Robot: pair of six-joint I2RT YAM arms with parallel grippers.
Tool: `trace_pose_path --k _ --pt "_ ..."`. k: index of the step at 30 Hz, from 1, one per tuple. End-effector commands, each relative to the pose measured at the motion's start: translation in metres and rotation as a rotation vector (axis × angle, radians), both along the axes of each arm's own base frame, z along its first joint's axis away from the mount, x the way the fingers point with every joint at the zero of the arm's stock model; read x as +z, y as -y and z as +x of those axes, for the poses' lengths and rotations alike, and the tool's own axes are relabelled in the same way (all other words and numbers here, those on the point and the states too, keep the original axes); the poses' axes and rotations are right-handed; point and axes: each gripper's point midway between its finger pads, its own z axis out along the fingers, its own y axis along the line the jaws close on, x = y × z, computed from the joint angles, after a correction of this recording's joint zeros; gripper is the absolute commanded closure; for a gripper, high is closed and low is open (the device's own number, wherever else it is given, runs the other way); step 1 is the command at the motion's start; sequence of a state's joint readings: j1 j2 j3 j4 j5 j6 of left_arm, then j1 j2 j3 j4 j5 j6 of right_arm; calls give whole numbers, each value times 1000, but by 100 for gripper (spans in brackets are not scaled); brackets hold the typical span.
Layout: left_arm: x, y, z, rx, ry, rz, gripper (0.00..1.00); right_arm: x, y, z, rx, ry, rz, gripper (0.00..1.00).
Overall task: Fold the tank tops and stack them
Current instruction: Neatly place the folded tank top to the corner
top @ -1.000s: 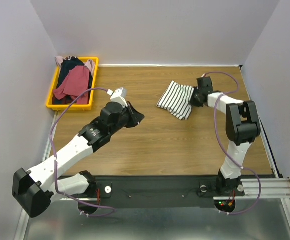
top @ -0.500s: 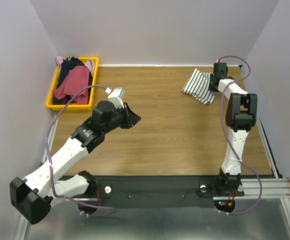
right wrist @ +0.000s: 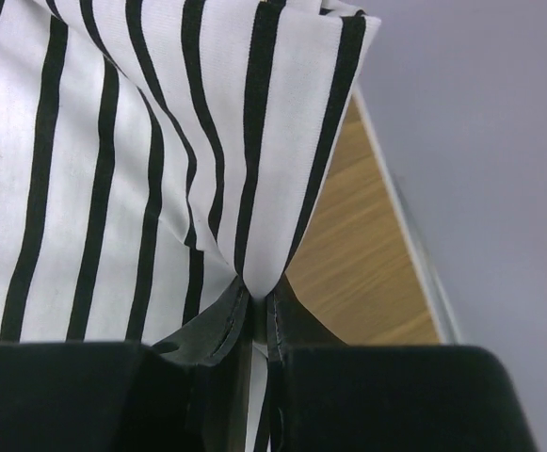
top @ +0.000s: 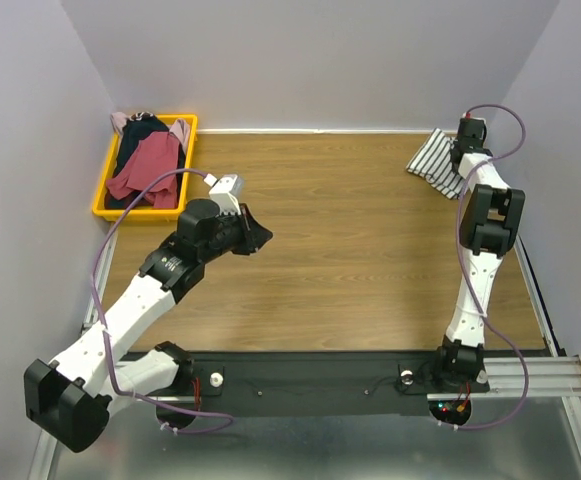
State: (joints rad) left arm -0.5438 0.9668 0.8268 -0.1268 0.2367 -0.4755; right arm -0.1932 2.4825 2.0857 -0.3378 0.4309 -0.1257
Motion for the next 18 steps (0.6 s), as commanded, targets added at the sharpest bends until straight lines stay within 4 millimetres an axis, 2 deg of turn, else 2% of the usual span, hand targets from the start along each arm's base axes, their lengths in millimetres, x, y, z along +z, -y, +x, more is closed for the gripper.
trace_pose_path --k 1,6,9,10,12,13,15,16,18 --pt "3 1 1 -37 42 -3 100 -11 24 -10 -25 -80 -50 99" --pt "-3 1 2 -42 27 4 100 -21 36 -8 -47 -81 -61 99" --pt "-6 3 2 -50 16 1 100 -15 40 -1 -50 -50 -56 90" --pt "-7 4 3 -50 13 1 100 -16 42 0 -56 -44 -57 81" --pt "-8 4 4 -52 6 -4 100 -11 45 3 -73 -19 -54 71" --pt "-10 5 4 -53 3 -3 100 -11 48 4 -84 -11 -53 59" --pt "-11 4 5 -50 -3 -5 100 -2 48 7 -101 20 -48 49" --pt "-11 4 5 -52 -2 -5 100 8 49 12 -105 50 -46 39" --pt "-11 4 7 -49 -6 -7 100 23 50 17 -131 101 -37 31"
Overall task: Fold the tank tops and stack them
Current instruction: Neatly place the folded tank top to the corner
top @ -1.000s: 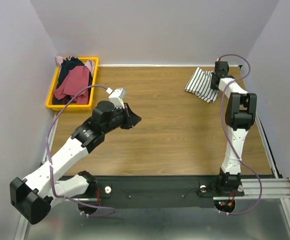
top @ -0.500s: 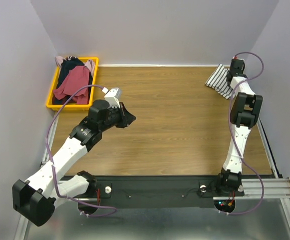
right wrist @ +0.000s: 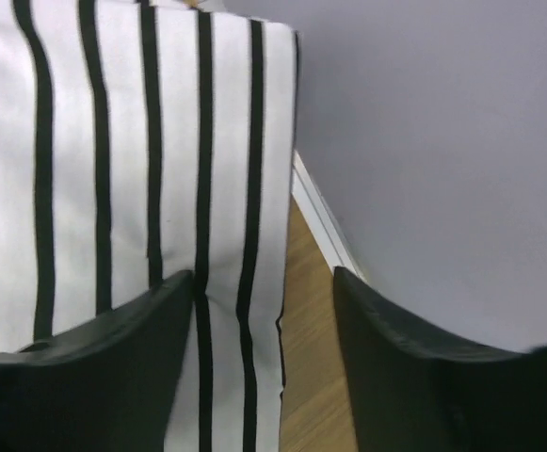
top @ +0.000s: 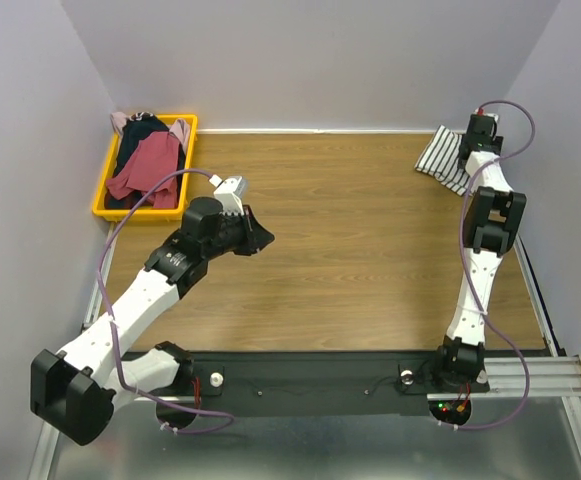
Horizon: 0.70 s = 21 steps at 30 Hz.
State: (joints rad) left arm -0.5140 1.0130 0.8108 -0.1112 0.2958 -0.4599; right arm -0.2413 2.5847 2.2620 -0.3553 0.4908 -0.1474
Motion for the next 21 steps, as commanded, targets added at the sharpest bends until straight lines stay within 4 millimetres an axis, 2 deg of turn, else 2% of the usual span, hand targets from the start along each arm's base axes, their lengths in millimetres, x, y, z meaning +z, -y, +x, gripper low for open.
trace_pose_path --k 1,3,6,7,8,9,10,12,13,14,16,18,21 --pt "7 2 3 -19 35 -27 100 23 6 8 -55 94 26 27" --pt "7 3 4 -21 33 -32 100 44 9 11 -95 160 30 26" --pt "7 2 7 -18 30 -38 100 54 4 9 -121 205 67 25" --pt "7 3 7 -19 30 -39 100 69 1 9 -139 253 91 25" --pt "7 1 9 -11 29 -40 100 63 -5 6 -153 262 128 25" --pt "7 0 10 -6 29 -40 100 65 -8 5 -147 262 133 25" --pt "8 -1 11 -2 27 -42 100 79 -12 3 -164 302 157 25" --pt "9 -3 13 8 27 -42 100 85 -23 1 -176 340 208 25" --pt "8 -4 14 13 22 -40 100 88 -27 -5 -181 345 231 25" --pt "8 -5 14 19 23 -40 100 93 -36 -5 -172 370 280 24" --pt "8 -6 15 32 18 -44 99 103 -51 -19 -164 380 327 15" --pt "4 -9 18 61 13 -39 99 108 -73 -26 -133 375 364 10" --pt "3 -9 21 82 5 -55 98 127 -122 -52 -70 365 386 8"
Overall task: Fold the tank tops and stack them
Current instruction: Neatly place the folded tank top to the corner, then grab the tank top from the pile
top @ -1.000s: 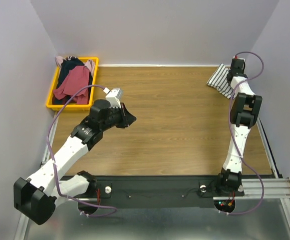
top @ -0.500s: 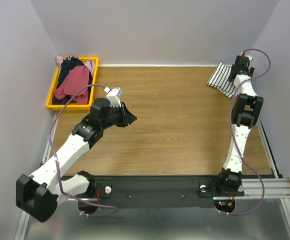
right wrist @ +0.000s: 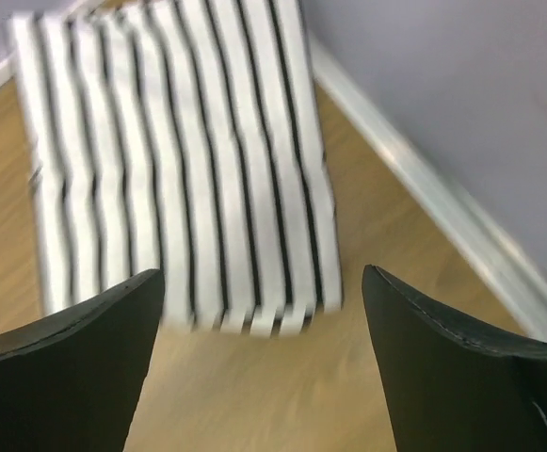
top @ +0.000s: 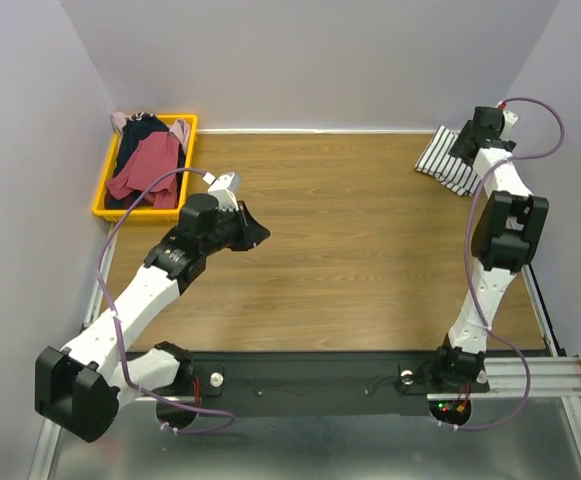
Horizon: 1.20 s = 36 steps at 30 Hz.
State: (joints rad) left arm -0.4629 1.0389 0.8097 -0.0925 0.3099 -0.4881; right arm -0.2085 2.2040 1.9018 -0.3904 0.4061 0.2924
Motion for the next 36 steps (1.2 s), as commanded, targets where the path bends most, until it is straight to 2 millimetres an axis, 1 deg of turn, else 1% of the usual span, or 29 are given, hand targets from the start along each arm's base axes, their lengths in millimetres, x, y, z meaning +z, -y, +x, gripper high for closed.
trace_pose_path --k 1,2,3,4,5,6,7,8,9,11,12,13,14,15,16,19,20,21,22,23,24,25,26,27,28,29,30,31,36 --pt "4 -1 11 50 20 -38 98 59 -75 -19 69 127 58 7" --pt "1 -1 12 57 14 -38 98 63 -111 -35 122 131 75 7" --pt "-1 -2 13 66 9 -38 98 58 -125 -47 148 115 78 7" --pt "-4 -5 17 97 7 -35 98 55 -152 -57 176 114 86 7" --pt "-7 -7 19 119 -4 -29 98 59 -200 -67 256 131 99 5" --pt "-8 -12 26 163 3 -17 97 46 -218 -93 284 107 111 4" --pt "-11 -16 31 196 -4 -7 97 46 -255 -108 343 117 134 0" --pt "-12 -19 35 220 -10 0 96 35 -255 -122 334 103 168 0" --pt "-7 -26 45 275 -4 -3 94 12 -291 -143 430 69 260 0" --pt "-14 -40 59 370 -35 16 89 13 -314 -163 487 101 352 0" --pt "-8 -59 75 483 -25 13 81 -3 -320 -180 527 59 391 0" --pt "-9 -72 84 541 -36 13 72 -6 -318 -184 523 55 392 0" --pt "-19 -84 96 593 -65 25 70 -1 -314 -188 515 72 388 0" --pt "-11 -111 113 689 -57 15 69 -4 -308 -192 485 76 375 0" --pt "-20 -122 125 741 -88 14 66 -5 -304 -199 476 79 376 0" --pt "-21 -170 162 915 -86 49 58 -11 -303 -211 474 74 401 0" --pt "-4 -180 178 946 -54 41 57 -7 -306 -211 493 88 410 0" --pt "-4 -188 187 971 -56 57 56 -7 -307 -212 504 88 413 0" --pt "-28 -205 197 1012 -118 114 55 -9 -310 -214 519 79 429 0" --pt "-30 -212 204 1024 -126 138 55 -11 -313 -216 534 71 440 0" --pt "-17 -218 218 1043 -102 136 54 -13 -317 -218 550 64 455 0" --pt "-36 -226 223 1064 -145 190 52 -14 -322 -220 573 55 472 0" --pt "-40 -234 227 1078 -150 220 51 -15 -322 -220 580 51 470 0" --pt "-29 -239 236 1093 -127 231 50 -17 -322 -221 582 47 466 0" --pt "-30 -246 239 1117 -124 265 47 -16 -322 -222 587 49 466 0" --pt "-48 -251 241 1123 -166 316 46 -16 -322 -223 591 48 464 0" --pt "-39 -258 246 1147 -148 348 44 -16 -322 -224 595 47 467 0" --pt "-51 -262 247 1153 -175 389 43 -13 -324 -225 606 53 475 0" --pt "-59 -275 255 1170 -183 463 39 -15 -327 -229 623 44 487 0"
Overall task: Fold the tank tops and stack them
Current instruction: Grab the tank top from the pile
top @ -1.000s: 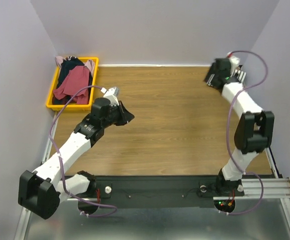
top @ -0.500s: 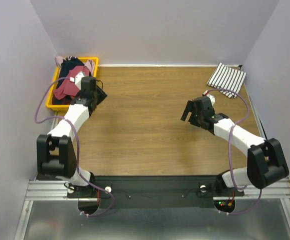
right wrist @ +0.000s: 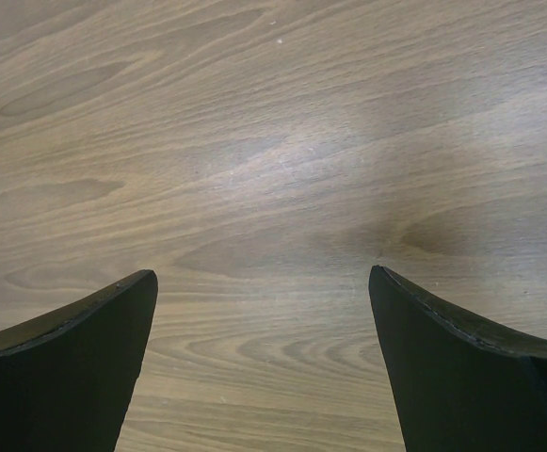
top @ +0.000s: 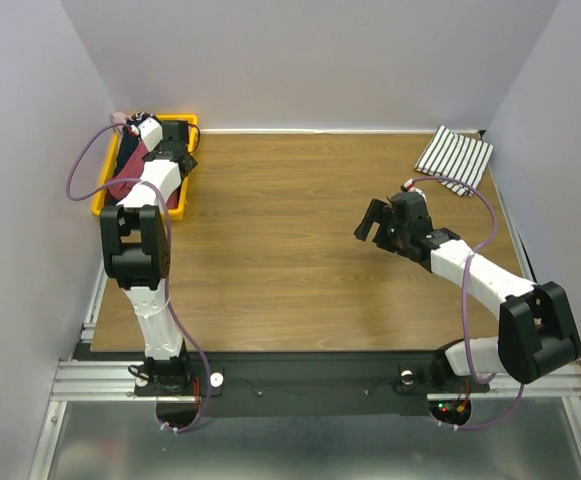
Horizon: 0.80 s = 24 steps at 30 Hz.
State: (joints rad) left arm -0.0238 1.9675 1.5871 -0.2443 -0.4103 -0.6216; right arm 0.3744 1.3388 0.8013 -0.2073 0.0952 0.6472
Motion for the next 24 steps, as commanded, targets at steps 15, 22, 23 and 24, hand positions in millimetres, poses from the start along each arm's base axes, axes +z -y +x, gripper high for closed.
trace_pose_path --k 15,22,23,24 --pt "-21 -35 0 83 -121 154 43 1 -10 -2 45 23 34 0" --pt "-8 -53 -1 134 -104 155 86 1 -9 -2 42 26 31 0" --pt "-3 -54 -2 138 -98 156 92 1 -9 -2 42 26 31 0" --pt "3 -55 -1 140 -86 153 100 1 -9 -2 44 26 31 0"
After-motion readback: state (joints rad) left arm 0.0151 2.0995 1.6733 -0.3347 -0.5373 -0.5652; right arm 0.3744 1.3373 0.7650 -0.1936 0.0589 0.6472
